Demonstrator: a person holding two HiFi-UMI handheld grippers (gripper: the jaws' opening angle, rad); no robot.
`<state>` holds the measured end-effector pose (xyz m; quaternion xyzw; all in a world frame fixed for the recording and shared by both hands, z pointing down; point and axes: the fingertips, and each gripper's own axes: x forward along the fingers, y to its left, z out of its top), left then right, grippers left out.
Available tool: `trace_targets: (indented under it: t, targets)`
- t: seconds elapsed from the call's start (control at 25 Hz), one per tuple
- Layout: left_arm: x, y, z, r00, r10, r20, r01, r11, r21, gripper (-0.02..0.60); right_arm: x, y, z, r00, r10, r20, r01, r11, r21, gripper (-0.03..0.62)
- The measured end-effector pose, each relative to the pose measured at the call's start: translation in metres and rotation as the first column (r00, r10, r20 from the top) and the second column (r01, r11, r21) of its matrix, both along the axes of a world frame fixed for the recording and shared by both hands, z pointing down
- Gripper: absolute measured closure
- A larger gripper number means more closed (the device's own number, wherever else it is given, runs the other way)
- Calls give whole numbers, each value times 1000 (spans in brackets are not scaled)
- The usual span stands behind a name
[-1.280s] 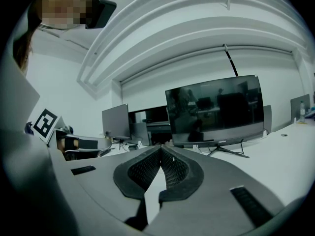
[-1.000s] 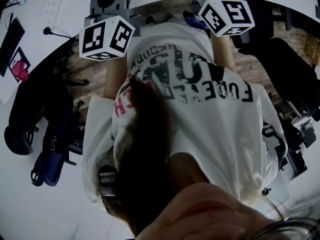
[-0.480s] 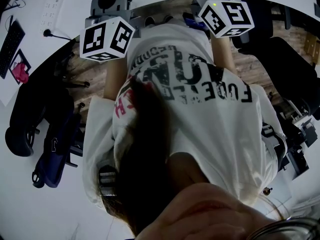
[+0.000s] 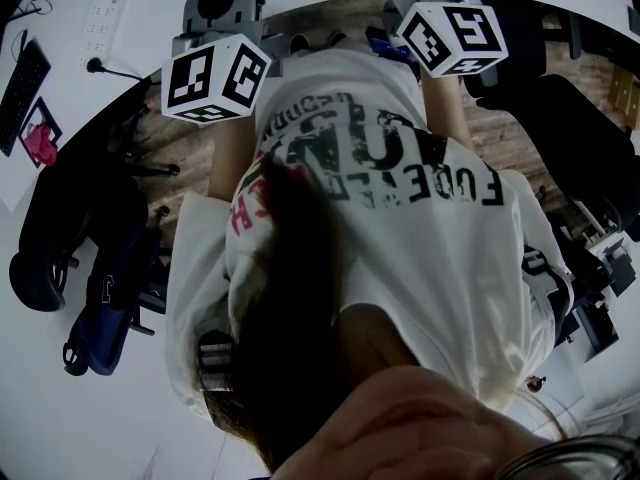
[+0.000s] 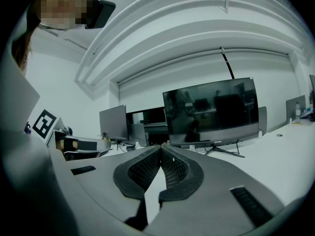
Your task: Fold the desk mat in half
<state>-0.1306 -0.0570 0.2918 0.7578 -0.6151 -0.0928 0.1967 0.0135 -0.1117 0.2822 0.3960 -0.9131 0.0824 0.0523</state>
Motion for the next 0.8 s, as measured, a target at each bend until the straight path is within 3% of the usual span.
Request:
trace_targets:
  t: [0.8]
  targets:
    - [7,5,-3,1000,7,15,-7,1000,0,578,9,4,-2,1000,7,9,-7,1000,11,594]
